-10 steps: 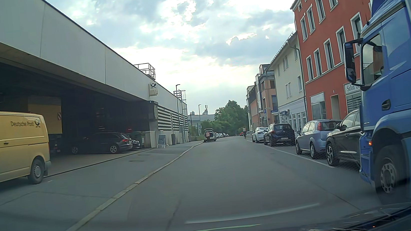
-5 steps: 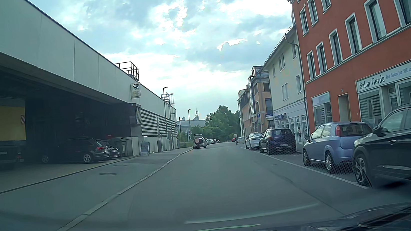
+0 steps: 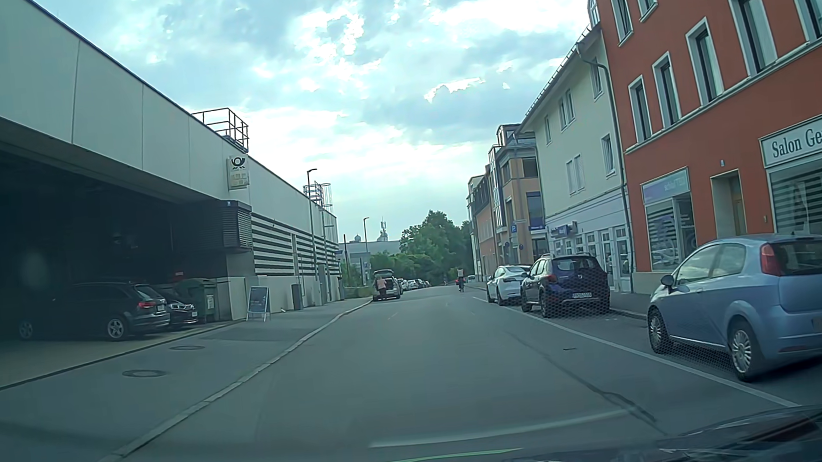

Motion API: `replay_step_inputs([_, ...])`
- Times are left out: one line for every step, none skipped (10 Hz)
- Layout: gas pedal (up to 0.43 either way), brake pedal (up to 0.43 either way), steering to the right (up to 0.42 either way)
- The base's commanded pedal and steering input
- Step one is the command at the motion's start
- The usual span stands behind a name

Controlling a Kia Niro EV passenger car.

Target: Follow the waypoints while adhering to traffic rules and regulations

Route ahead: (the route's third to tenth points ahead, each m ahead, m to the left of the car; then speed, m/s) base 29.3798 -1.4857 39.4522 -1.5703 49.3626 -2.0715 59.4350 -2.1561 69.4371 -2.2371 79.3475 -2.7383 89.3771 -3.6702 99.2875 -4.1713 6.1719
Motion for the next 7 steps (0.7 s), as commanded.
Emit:
replay_step_inputs([0.138, 0.000, 0.010])
replay_step_inputs([0.130, 0.000, 0.007])
replay_step_inputs([0.118, 0.000, 0.006])
replay_step_inputs([0.118, 0.000, 0.005])
replay_step_inputs([0.110, 0.000, 0.005])
replay_step_inputs([0.079, 0.000, 0.005])
replay_step_inputs([0.079, 0.000, 0.005])
